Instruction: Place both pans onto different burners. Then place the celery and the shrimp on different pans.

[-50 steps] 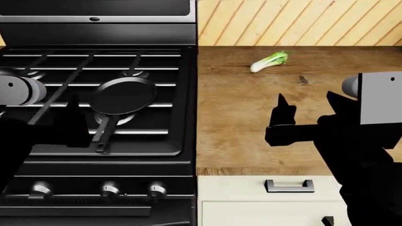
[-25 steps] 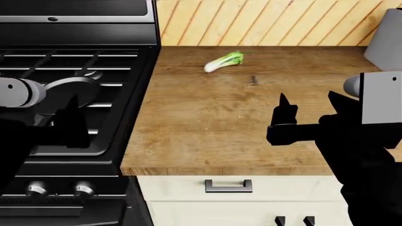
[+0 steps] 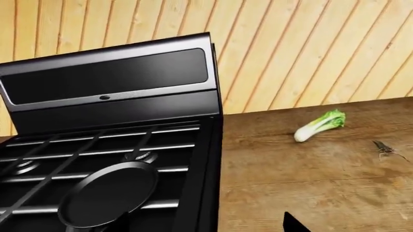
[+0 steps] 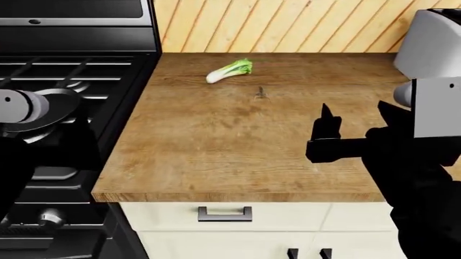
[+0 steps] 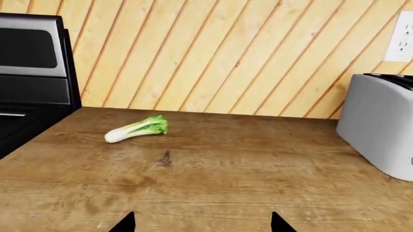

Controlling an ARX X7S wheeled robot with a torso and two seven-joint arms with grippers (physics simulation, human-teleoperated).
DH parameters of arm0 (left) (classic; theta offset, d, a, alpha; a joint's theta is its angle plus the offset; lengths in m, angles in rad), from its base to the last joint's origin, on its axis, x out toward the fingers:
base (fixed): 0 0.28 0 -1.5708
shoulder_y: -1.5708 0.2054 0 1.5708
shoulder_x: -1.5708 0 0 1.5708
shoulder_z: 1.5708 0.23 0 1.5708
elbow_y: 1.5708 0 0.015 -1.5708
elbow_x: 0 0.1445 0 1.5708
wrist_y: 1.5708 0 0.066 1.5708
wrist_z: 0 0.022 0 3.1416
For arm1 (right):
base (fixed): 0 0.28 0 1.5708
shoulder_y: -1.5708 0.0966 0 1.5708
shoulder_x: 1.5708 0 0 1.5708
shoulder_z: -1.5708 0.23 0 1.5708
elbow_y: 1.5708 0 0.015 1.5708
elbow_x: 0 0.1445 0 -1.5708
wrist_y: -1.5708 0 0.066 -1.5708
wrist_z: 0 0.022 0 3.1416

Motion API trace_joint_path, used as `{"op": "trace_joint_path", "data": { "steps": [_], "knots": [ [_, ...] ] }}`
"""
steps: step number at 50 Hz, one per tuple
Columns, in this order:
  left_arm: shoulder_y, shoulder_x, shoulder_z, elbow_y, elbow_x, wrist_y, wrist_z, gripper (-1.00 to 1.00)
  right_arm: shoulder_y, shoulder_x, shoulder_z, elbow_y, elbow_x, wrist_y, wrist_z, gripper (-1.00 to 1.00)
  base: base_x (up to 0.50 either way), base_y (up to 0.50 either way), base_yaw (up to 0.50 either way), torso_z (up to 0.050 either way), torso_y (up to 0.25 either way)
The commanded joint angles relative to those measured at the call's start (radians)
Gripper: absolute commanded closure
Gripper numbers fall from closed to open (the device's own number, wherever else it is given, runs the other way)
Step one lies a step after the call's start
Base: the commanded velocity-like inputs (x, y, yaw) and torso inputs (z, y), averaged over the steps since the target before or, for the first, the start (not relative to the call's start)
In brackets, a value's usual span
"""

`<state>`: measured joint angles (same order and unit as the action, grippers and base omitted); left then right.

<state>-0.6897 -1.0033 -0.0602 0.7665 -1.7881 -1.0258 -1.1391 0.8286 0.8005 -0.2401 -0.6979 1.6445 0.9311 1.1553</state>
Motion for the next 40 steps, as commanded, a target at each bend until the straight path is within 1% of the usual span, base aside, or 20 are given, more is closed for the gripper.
{"op": "trace_joint_path", "data": {
  "steps": [1, 33, 35, 40],
  "knots": [
    [0.005, -0.006, -0.007, 0.001, 0.002, 0.004, 0.005, -1.0, 0.018, -0.004, -0.012, 0.01, 0.003, 0.004, 0.009, -1.0, 0.5, 0.0, 0.0, 0.0, 0.0],
    [0.046, 0.007, -0.017, 0.0, 0.036, 0.017, 0.029, -1.0, 0.022, 0.003, -0.019, 0.016, -0.014, -0.002, 0.004, -1.0, 0.5, 0.0, 0.0, 0.0, 0.001],
    [0.053, 0.011, -0.014, 0.002, 0.043, 0.015, 0.033, -1.0, 0.025, 0.004, -0.021, 0.017, -0.011, 0.0, 0.006, -1.0, 0.32, 0.0, 0.0, 0.0, 0.0],
    [0.023, 0.012, 0.007, -0.007, 0.035, 0.009, 0.028, -1.0, 0.051, 0.007, -0.026, 0.024, 0.007, 0.008, 0.011, -1.0, 0.0, 0.0, 0.0, 0.0, 0.002]
  ]
}}
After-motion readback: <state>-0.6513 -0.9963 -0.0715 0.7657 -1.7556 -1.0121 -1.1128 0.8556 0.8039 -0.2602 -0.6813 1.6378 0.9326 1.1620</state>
